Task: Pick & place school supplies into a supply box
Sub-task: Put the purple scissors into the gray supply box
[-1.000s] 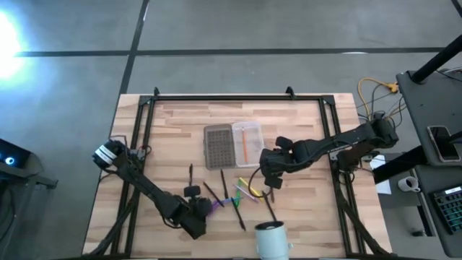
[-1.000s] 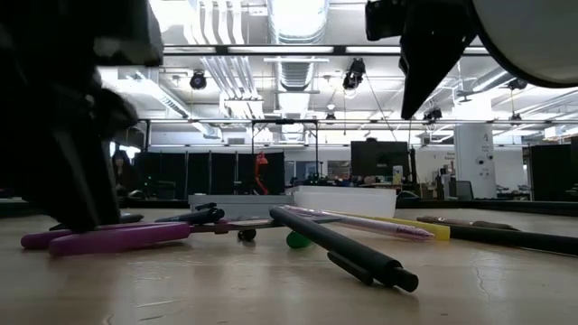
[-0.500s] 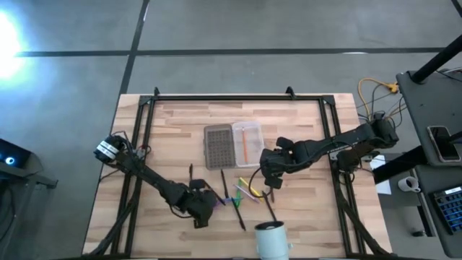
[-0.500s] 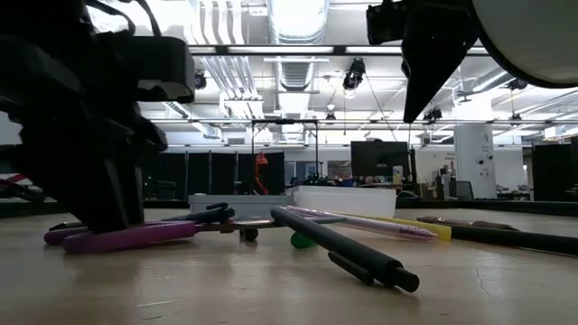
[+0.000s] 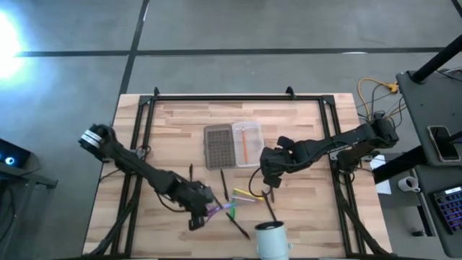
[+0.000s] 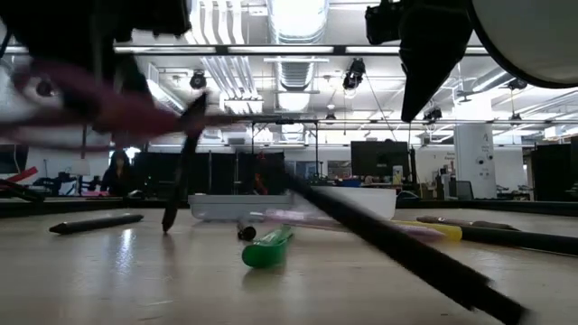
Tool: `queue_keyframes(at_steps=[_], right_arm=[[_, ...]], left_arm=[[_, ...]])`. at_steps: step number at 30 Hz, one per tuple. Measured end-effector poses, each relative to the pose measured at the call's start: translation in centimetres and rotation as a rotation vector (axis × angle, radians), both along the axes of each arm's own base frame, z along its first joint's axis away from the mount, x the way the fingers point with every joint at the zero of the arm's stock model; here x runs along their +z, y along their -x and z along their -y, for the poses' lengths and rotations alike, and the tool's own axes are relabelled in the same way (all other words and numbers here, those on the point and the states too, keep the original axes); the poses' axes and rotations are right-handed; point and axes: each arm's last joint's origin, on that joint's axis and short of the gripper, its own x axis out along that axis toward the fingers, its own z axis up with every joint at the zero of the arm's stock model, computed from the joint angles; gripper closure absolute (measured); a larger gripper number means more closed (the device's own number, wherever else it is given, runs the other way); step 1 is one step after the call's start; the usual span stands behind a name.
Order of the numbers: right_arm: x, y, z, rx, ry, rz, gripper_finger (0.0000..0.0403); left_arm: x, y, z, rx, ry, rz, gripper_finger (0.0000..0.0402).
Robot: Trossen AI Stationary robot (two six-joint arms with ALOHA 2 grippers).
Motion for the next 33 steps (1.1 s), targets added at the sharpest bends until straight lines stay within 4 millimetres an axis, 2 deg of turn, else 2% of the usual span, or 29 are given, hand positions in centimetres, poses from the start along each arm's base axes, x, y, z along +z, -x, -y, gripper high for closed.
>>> queue_keyframes(at_steps=[5, 8, 13, 16, 21, 25, 29, 31, 33], right_arm=[[0.2, 0.1, -0.1, -0.038, 0.009, 0.026, 0.0284], [0.5, 0.3, -0.2, -0.092, 0.005, 0.058, 0.0290], [2.4, 1.6, -0.3, -0.265, 0.011, 0.204, 0.0297], [4.3, 3.0, 0.0, -0.421, -0.003, 0.349, 0.0300], [7.0, 5.4, 0.4, -0.555, -0.042, 0.537, 0.0301], [8.2, 6.6, 0.9, -0.580, -0.060, 0.595, 0.0305], [8.4, 7.0, 1.1, -0.600, -0.073, 0.608, 0.0308], [8.2, 7.1, 1.1, -0.620, -0.071, 0.596, 0.0307], [8.0, 7.0, 1.1, -0.633, -0.073, 0.591, 0.0308]], left_arm=[[2.9, 1.3, -1.4, 0.123, 0.146, 0.086, 0.0356], [3.4, 1.8, -2.4, 0.262, 0.220, 0.127, 0.0356], [5.1, 1.2, -4.2, 0.457, 0.404, 0.439, 0.0356], [4.5, 0.8, -5.8, 0.590, 0.443, 0.534, 0.0356], [2.7, -0.2, -9.1, 0.752, 0.426, 0.538, 0.0356], [1.6, -2.1, -12.8, 0.899, 0.364, 0.529, 0.0356], [2.1, -5.1, -17.2, 1.041, 0.334, 0.571, 0.0356], [1.8, -7.0, -18.7, 1.094, 0.328, 0.551, 0.0356], [1.6, -8.9, -19.3, 1.084, 0.333, 0.515, 0.0356]])
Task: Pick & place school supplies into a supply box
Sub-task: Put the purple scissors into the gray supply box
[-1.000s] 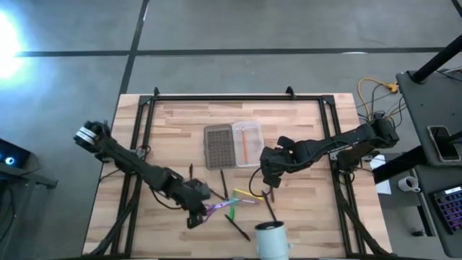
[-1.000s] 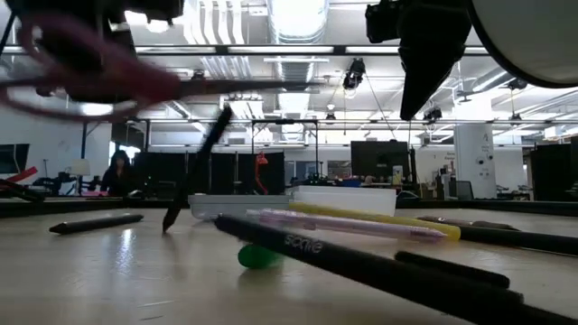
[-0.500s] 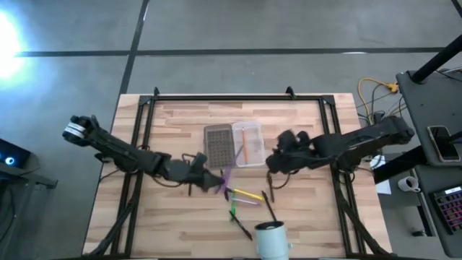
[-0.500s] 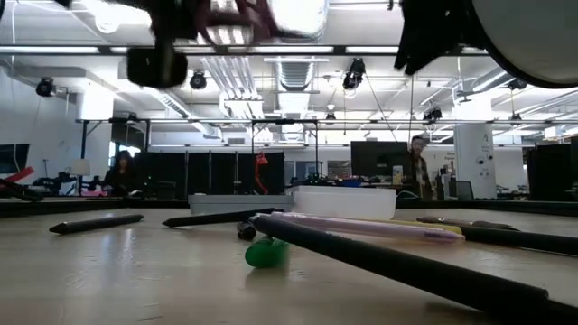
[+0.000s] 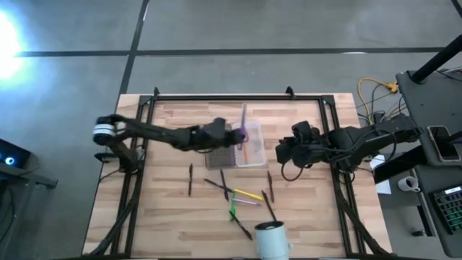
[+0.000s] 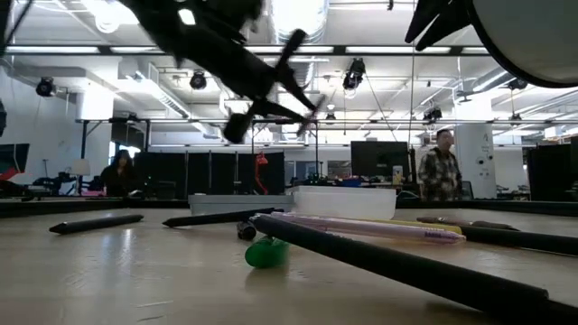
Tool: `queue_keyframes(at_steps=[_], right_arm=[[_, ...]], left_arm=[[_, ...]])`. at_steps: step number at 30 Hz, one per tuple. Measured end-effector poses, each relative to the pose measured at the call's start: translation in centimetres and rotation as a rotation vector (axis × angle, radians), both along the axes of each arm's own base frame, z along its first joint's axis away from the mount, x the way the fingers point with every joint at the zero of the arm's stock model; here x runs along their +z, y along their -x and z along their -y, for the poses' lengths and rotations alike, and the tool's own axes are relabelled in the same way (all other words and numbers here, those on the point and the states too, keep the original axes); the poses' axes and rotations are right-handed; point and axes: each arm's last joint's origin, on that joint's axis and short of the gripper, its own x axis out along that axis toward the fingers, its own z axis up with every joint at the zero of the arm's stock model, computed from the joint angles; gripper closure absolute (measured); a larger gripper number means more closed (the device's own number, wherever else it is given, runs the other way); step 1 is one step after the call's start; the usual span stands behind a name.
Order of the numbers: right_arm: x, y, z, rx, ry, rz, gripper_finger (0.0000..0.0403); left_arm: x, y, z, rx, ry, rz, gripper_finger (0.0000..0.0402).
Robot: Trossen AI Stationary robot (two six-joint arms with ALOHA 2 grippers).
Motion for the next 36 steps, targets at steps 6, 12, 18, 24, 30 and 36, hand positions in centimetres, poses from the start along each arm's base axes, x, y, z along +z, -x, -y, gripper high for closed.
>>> queue_keyframes(at_steps=[6, 12, 18, 24, 30, 36], right_arm=[[-1.0, 0.3, 0.0, -0.035, -0.015, -0.041, 0.0308], [-2.0, 0.7, -0.2, -0.038, -0.035, -0.067, 0.0309], [-3.2, 0.9, -0.1, -0.057, -0.040, -0.095, 0.0312], [-4.0, 1.1, 0.0, -0.061, -0.034, -0.117, 0.0309], [-4.1, 1.1, 0.0, -0.058, -0.031, -0.121, 0.0314], [-4.1, 1.1, 0.0, -0.055, -0.027, -0.122, 0.0312]], left_arm=[[-1.5, -4.8, 1.2, -0.188, -0.004, -0.236, 0.0356], [-2.5, -5.7, 0.8, -0.196, -0.010, -0.323, 0.0356], [-4.4, -5.2, -0.5, -0.106, 0.071, -0.360, 0.0356], [-5.7, -4.4, -0.4, -0.100, 0.093, -0.415, 0.0356], [-6.1, -4.1, -0.6, -0.095, 0.094, -0.426, 0.0348], [-6.1, -4.2, -0.5, -0.121, 0.091, -0.431, 0.0304]])
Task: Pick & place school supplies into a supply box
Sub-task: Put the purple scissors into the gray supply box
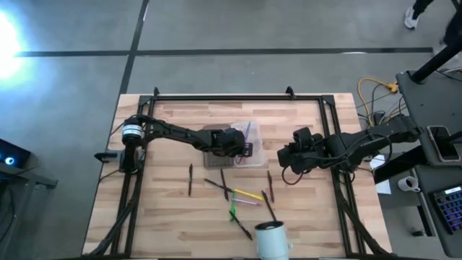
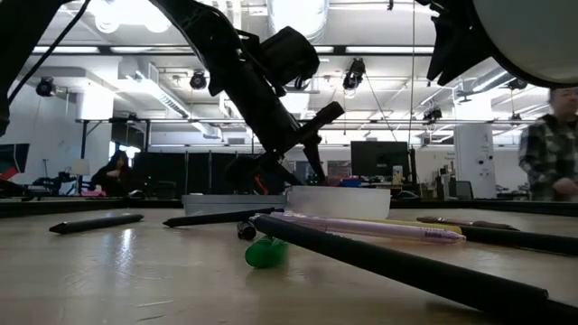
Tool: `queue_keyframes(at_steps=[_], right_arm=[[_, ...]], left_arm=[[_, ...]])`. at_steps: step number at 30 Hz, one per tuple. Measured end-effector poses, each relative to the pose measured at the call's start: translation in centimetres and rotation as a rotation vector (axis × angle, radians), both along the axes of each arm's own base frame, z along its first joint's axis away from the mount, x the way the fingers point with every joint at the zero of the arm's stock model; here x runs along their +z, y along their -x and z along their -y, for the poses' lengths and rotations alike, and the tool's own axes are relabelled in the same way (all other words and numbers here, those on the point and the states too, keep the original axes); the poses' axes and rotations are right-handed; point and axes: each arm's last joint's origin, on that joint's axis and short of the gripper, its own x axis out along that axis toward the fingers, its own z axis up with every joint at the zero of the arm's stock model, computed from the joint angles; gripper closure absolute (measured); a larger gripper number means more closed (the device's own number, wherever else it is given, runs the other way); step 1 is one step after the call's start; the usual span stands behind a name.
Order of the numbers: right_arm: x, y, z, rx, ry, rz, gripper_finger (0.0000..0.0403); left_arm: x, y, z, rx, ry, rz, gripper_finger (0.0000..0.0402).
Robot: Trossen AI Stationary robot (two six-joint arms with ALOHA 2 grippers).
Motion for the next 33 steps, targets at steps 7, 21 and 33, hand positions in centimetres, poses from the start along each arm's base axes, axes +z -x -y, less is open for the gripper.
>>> queue_keyframes(at_steps=[7, 21, 33], right_arm=[[0.0, 0.0, 0.1, -0.006, 0.023, 0.005, 0.0316], [0.0, 0.0, 0.0, 0.020, 0.002, -0.014, 0.0322], [-0.4, -0.6, 0.7, 0.009, -0.027, -0.027, 0.0322]], left_arm=[[-0.3, -0.1, 0.6, -0.068, 0.002, -0.011, 0.0326], [1.9, -1.5, -0.1, -0.175, -0.140, 0.080, 0.0362], [3.0, -0.3, -1.6, -0.289, -0.387, -0.212, 0.0362]])
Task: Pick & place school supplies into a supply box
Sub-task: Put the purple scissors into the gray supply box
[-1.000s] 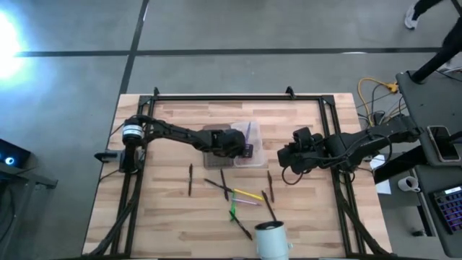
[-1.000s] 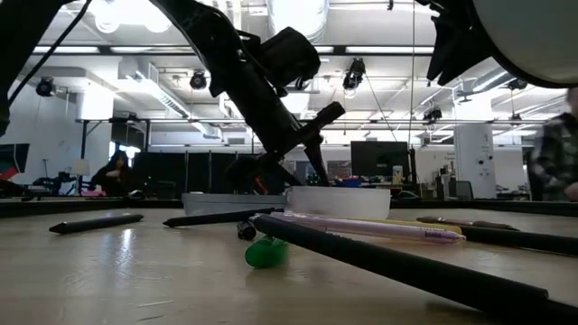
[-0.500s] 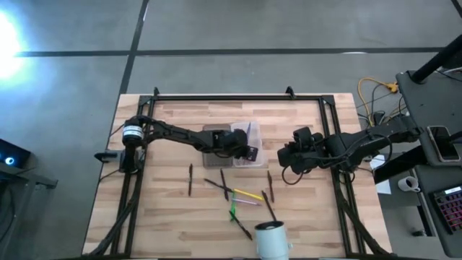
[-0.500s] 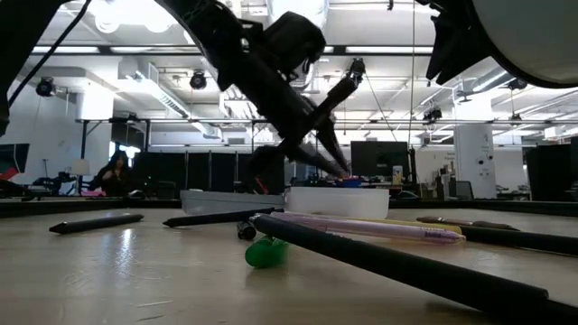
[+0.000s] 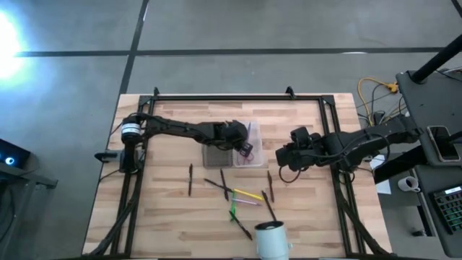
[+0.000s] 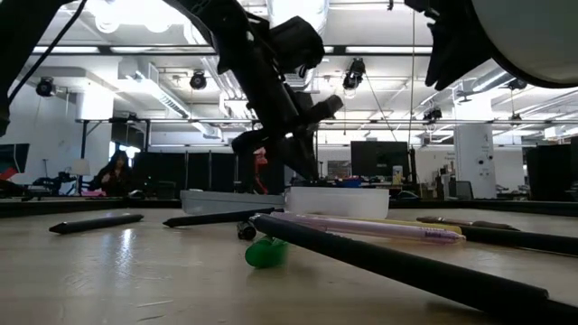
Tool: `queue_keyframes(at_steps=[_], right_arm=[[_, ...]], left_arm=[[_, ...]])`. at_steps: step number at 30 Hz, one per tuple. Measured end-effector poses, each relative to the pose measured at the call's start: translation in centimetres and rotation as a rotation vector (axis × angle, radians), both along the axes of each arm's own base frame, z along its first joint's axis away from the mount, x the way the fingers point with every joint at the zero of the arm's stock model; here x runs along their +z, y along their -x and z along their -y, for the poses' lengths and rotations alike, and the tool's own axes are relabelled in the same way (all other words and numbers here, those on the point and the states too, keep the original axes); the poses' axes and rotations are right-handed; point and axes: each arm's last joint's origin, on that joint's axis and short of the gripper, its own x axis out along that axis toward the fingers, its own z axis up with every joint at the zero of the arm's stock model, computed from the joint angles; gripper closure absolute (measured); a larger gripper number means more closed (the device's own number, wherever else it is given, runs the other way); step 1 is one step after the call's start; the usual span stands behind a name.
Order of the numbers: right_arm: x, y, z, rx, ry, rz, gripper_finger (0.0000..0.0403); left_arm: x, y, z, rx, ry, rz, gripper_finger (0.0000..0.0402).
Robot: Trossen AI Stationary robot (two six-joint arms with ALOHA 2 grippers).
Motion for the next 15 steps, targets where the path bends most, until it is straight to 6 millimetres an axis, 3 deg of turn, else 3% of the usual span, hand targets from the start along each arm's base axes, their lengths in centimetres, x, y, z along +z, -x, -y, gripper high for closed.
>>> queue_keyframes(at_steps=[10, 15], right_arm=[[0.0, -0.7, 0.8, 0.003, 0.007, 0.026, 0.0319], [-0.2, -0.9, 0.7, 0.003, 0.009, 0.016, 0.0324]], left_arm=[[-2.3, -0.6, -1.6, 0.036, -0.009, -0.054, 0.0362], [-2.3, -1.3, -2.1, 0.046, -0.025, 0.024, 0.0362]])
